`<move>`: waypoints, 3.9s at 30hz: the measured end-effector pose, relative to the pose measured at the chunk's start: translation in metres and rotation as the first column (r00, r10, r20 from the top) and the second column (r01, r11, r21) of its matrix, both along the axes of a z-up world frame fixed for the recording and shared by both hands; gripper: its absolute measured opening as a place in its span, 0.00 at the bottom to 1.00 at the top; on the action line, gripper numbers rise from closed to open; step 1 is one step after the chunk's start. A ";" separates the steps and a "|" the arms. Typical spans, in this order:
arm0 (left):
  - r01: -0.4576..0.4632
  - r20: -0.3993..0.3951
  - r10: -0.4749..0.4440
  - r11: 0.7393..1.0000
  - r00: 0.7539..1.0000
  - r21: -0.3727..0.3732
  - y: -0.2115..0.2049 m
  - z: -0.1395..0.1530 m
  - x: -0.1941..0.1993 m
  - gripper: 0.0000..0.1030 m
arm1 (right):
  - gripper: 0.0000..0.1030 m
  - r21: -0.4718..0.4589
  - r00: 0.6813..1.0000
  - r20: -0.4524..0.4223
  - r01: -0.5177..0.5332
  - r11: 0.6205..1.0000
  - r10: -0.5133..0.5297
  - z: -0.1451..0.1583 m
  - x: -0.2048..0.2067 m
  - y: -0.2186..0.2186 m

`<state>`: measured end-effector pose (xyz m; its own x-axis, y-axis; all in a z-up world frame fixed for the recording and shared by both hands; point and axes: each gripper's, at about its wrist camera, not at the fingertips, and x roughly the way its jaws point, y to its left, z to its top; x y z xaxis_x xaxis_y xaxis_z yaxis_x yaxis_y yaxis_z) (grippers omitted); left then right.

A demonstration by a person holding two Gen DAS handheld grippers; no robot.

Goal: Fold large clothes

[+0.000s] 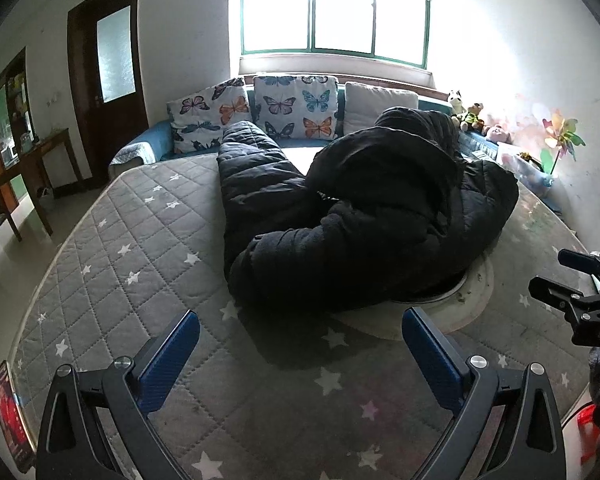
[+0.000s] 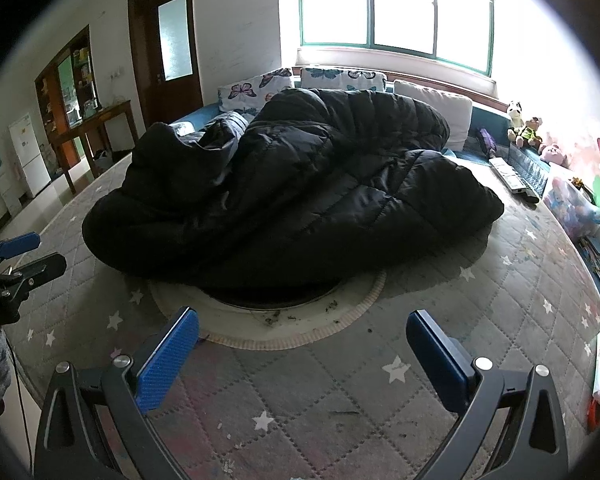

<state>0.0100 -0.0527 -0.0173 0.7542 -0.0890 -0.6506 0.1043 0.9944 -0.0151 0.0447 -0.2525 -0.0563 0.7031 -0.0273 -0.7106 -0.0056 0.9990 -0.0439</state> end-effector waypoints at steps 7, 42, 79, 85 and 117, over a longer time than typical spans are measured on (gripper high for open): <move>0.022 -0.004 -0.022 1.000 1.000 0.003 -0.005 -0.003 0.006 1.00 | 1.00 -0.005 1.000 -0.008 -0.005 1.000 0.005 -0.001 0.004 0.002; 0.050 0.060 -0.051 0.999 0.997 0.007 0.021 0.034 0.111 1.00 | 1.00 0.088 0.988 -0.010 -0.156 0.984 0.157 0.053 0.098 0.006; 0.426 -0.130 -0.488 0.842 0.863 -0.332 -0.007 -0.024 0.121 1.00 | 0.43 0.220 0.983 -0.182 0.052 0.974 -0.011 0.075 0.101 -0.078; 0.439 -0.114 -0.469 0.873 0.876 -0.212 -0.011 -0.013 0.083 1.00 | 0.40 0.293 0.976 -0.218 0.088 0.952 -0.023 0.056 0.031 -0.089; 0.150 -0.406 -0.260 0.947 0.876 -0.284 0.059 -0.100 0.120 1.00 | 0.60 0.108 0.946 -0.320 -0.011 0.994 0.045 0.004 0.140 -0.118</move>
